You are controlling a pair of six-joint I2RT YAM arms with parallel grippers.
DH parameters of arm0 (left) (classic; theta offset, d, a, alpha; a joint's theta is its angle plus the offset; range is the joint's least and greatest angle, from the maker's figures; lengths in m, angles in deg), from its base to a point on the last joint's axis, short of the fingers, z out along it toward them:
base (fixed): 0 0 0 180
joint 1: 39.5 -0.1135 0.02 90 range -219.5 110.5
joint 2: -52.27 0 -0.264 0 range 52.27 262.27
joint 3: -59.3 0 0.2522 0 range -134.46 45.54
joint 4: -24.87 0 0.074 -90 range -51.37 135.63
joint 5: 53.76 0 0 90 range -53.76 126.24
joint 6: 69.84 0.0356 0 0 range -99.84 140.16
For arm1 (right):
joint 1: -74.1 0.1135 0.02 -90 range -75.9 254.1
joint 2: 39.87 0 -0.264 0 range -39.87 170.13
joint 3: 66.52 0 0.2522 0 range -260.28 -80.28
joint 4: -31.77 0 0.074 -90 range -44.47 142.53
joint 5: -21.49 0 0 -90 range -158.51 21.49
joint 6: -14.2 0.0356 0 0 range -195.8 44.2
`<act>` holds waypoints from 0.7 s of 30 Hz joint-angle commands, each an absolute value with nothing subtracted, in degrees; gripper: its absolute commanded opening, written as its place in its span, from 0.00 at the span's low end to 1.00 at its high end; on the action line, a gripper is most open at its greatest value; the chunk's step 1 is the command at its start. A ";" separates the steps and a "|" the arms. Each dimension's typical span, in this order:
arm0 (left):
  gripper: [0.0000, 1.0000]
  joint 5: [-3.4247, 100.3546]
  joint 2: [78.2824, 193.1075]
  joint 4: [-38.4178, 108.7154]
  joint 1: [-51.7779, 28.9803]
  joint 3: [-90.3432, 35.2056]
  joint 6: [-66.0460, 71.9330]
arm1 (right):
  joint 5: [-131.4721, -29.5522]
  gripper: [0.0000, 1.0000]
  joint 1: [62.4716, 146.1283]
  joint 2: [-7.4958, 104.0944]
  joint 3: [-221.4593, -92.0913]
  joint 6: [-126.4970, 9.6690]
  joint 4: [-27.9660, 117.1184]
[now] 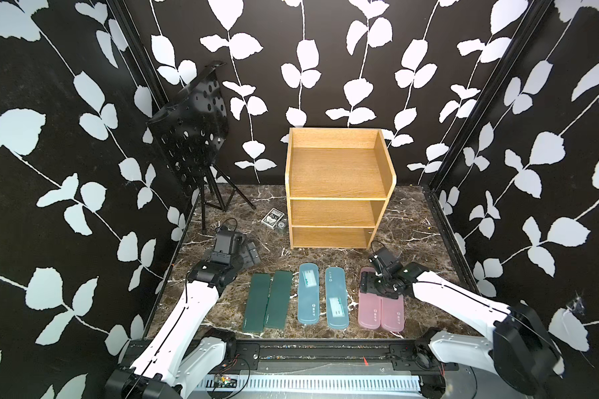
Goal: Place the pencil cases on the shelf according to color
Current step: Adjust the pencil case at the center of the board.
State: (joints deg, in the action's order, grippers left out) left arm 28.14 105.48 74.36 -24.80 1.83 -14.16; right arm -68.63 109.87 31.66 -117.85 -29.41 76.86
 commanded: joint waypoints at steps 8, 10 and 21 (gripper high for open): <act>0.99 29.67 105.28 75.95 -24.55 1.66 -14.07 | -68.60 0.85 111.63 40.77 -124.57 -30.06 72.74; 0.99 29.73 105.03 76.05 -24.47 1.42 -13.94 | -68.22 0.85 111.80 39.72 -125.97 -30.91 73.79; 0.99 31.36 105.50 77.07 -24.13 0.34 -13.09 | -47.61 0.92 111.80 23.77 -129.16 -24.50 106.52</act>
State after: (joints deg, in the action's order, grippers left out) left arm 30.26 105.52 75.71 -24.51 1.64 -13.73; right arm -56.70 111.53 26.63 -128.88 -29.08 92.51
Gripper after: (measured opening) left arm 0.987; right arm 0.914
